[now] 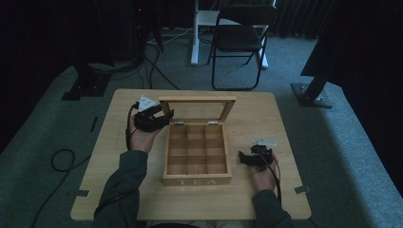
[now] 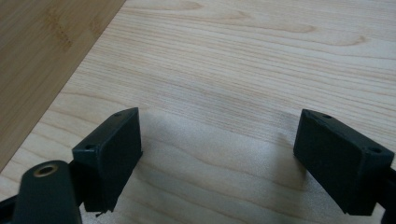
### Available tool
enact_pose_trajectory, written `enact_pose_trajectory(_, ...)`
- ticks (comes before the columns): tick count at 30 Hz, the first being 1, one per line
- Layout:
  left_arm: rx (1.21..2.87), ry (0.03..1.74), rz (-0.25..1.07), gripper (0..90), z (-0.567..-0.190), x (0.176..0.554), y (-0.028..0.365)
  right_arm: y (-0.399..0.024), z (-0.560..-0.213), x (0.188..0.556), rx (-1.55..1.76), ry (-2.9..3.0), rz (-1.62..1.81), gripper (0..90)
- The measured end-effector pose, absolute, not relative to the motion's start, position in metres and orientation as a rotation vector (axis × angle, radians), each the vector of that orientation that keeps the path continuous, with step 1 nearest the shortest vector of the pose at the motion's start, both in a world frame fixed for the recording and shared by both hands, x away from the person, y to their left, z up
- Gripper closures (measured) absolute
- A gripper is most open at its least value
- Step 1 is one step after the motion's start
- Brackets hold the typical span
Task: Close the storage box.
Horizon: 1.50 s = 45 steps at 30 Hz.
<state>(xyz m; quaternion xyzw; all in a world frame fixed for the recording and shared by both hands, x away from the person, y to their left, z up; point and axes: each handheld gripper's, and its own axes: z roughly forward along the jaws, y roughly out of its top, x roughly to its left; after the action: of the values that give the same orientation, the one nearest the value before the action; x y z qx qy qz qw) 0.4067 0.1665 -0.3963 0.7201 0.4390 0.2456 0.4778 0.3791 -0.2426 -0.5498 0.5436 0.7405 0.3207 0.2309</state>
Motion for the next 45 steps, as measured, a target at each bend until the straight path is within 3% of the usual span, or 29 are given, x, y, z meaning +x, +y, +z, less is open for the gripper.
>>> enact_pose_trajectory(12,1.767,1.060,0.591,47.8,-0.394,0.394,0.172,-0.243,-0.550,0.379,1.493,2.038,0.882,14.6)
enact_pose_trajectory(45,1.744,1.042,0.566,46.2,-0.394,0.362,0.171,-0.243,-0.550,0.379,1.495,2.037,0.881,14.6)
